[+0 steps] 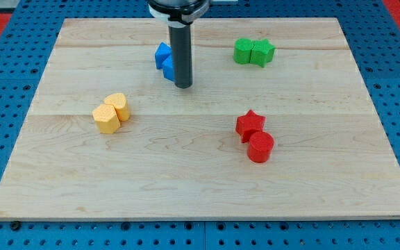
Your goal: Move blue cube towards bottom center
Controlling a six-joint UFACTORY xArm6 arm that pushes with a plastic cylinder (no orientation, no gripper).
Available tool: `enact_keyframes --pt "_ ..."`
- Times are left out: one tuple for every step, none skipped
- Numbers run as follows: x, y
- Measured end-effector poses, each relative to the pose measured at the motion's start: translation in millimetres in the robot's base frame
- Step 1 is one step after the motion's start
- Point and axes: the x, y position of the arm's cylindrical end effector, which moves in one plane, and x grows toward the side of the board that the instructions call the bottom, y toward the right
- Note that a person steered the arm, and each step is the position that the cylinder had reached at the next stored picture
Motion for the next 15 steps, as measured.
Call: enact_keyframes --pt "2 27" --pt "-16 43" --pt "-53 38" --pt "-69 -2" --pt "-68 -40" --pt "-58 -48" --pt "-39 -39" --pt "0 -30" --pt "43 -30" --pt "61 -30" --pt "94 -12" --pt "109 -12" --pt "129 -31" --pt "146 -33" --pt "158 -49"
